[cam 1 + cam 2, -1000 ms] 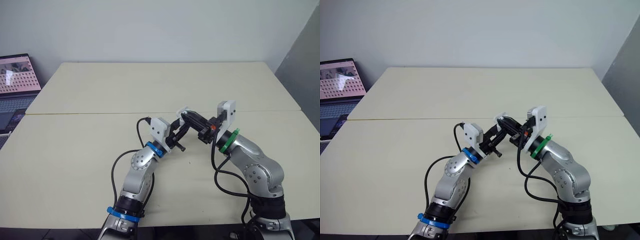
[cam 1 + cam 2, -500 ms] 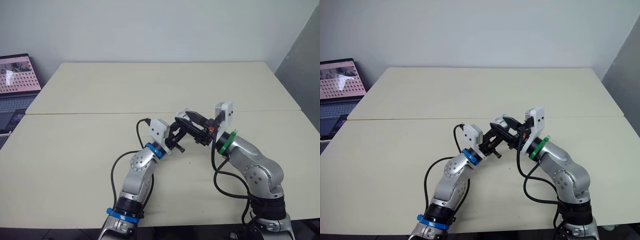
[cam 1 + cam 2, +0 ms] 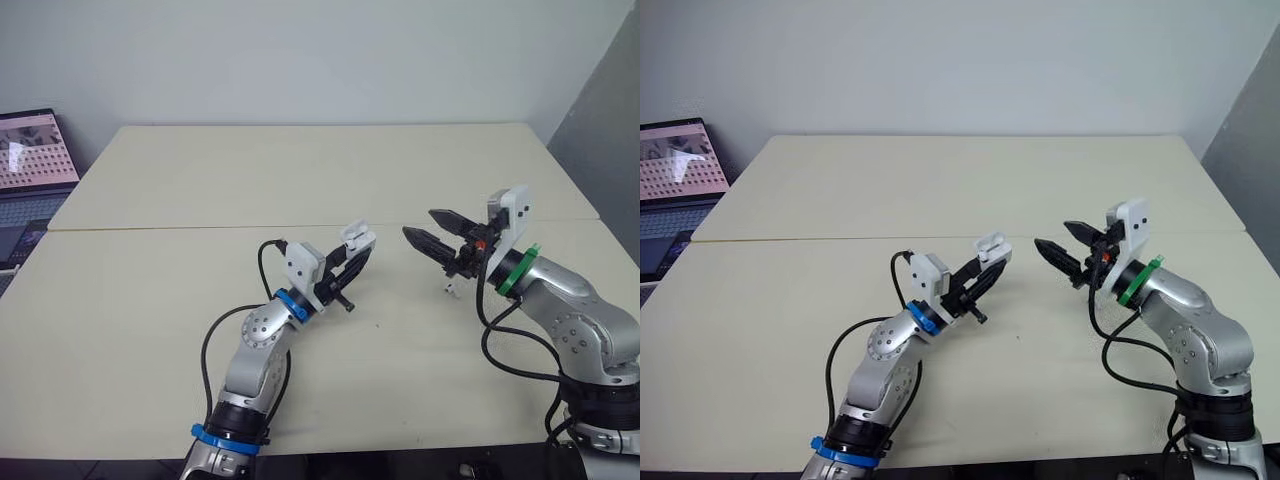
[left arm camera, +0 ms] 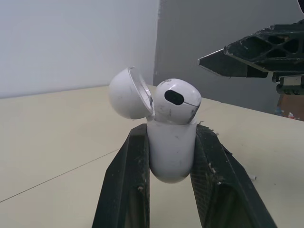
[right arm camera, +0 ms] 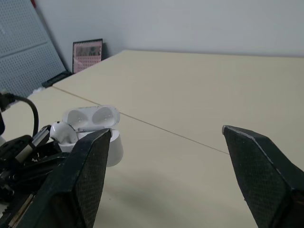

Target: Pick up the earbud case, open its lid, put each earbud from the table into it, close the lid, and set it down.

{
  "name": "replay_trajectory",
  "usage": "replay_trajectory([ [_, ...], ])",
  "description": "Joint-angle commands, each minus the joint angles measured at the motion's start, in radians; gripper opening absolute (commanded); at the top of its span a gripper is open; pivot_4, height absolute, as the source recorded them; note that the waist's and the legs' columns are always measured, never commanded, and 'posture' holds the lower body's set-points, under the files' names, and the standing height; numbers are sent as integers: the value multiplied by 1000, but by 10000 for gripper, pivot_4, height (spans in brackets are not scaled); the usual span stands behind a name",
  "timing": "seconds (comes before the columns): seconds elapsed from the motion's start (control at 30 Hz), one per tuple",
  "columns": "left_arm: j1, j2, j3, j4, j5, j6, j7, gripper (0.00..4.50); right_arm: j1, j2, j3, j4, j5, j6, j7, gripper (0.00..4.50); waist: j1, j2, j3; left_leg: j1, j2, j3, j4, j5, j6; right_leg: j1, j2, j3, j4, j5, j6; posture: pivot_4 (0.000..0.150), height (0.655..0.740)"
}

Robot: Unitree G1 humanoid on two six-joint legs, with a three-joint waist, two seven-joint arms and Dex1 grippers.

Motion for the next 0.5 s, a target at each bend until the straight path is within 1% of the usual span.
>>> replay_trajectory([
  [0.03,-13,-6,0,-33,1,4,13,7541,-47,25,50,-104,3,13,-42,38911,1,0,0,0,0,0,0,0,0,0,0,0,0,0,0,1500,7400],
  [0.2,-9,-17,-9,-37,8,8,25,7541,-49,26,164,-152,-91,-10,-67,38911,1,0,0,-1,0,-1,0,0,0,0,-1,-1,-1,0,0,1500,7400],
  [0.3,-9,-19,-11,-37,9,8,28,7541,-39,38,187,-167,-105,-21,-64,38911,1,0,0,-1,-1,-1,0,0,0,0,-1,-1,-1,0,0,1500,7400],
  [0.4,-9,-22,-11,-35,10,7,31,7541,-26,46,205,-186,-97,-23,-46,33179,1,0,0,-1,0,-1,0,0,0,0,-1,-1,-1,0,0,1500,7400],
  [0.43,-9,-23,-11,-34,10,7,31,7541,-23,45,214,-189,-101,-23,-42,30477,1,0,0,-1,0,-1,0,0,0,0,-1,-1,-1,0,0,1500,7400],
  [0.5,-8,-25,-13,-35,12,7,31,7541,-19,50,230,-196,-97,-12,-39,22901,1,0,0,-1,0,-1,0,0,0,0,-1,-1,-1,0,0,1500,7400],
])
